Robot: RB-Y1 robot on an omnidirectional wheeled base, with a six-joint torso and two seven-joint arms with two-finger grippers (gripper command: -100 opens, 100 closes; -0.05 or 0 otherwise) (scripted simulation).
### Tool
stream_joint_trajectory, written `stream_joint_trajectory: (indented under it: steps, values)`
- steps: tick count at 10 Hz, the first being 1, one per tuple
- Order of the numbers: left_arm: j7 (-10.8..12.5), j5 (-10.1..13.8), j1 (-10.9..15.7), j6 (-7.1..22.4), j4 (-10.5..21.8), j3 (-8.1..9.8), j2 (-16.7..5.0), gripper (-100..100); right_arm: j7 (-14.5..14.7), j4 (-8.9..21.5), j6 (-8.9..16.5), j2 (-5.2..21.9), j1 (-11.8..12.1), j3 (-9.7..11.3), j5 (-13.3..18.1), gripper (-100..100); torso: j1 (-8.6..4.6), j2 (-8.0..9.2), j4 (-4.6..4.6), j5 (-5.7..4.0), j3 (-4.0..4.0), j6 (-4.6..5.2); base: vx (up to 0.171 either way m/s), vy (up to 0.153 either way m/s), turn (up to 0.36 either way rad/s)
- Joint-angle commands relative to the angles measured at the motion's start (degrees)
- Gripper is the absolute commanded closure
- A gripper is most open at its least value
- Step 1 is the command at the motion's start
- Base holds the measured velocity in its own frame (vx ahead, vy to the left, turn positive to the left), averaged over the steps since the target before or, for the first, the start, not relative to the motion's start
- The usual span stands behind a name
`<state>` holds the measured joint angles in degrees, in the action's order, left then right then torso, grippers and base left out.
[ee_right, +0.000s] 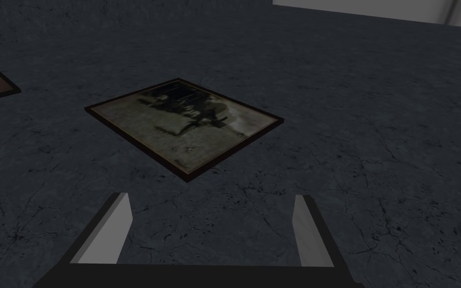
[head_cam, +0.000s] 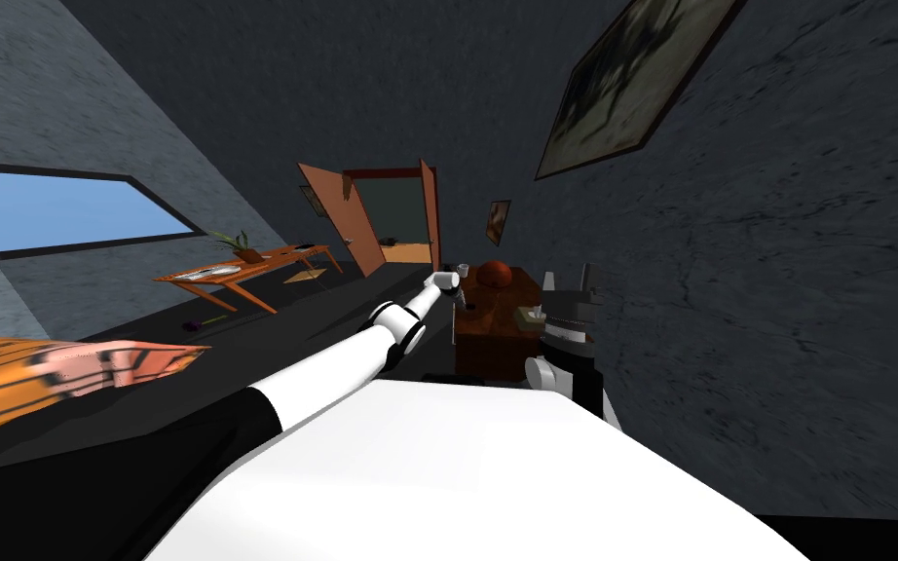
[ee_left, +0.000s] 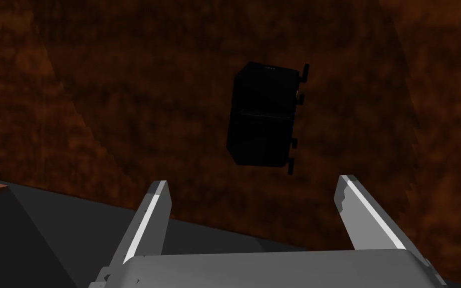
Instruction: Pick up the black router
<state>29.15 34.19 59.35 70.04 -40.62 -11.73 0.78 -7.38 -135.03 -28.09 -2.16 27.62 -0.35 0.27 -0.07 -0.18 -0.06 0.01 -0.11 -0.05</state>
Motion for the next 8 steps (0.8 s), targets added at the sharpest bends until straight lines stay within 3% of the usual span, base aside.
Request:
stream_joint_trajectory:
  steps: [1,4,5,6,8]
  values:
    - [-0.9,0.7,2.0,-0.7,2.9,0.37,1.0,-100,0.0,0.0,0.0,0.0,0.0,0.0,0.0,0,0.0,0.0,0.0,0.0,0.0,0.0,0.038,-0.005,-0.002]
    - [-0.8,0.7,1.9,-0.4,3.4,0.3,1.4,-100,0.0,0.0,0.0,0.0,0.0,0.0,0.0,0,0.01,0.17,0.04,0.0,0.1,0.0,0.005,-0.004,-0.001]
    - [-0.9,0.7,1.9,-0.4,3.5,0.3,1.4,0,0.0,0.0,0.0,0.0,0.0,0.0,0.0,0,0.03,0.19,0.04,0.0,0.11,-0.01,0.0,0.0,0.0]
    - [-2.7,0.6,0.4,-1.6,3.9,0.49,1.4,-100,0.0,0.0,0.0,0.0,0.0,0.0,0.0,0,0.04,0.2,0.05,0.01,0.12,-0.01,0.015,-0.035,0.057]
    - [-3.9,0.5,-0.6,-2.3,4.2,0.62,1.4,-100,0.0,0.0,0.0,0.0,0.0,0.0,0.0,0,-0.03,0.25,0.05,-0.01,0.14,-0.02,-0.018,-0.026,0.066]
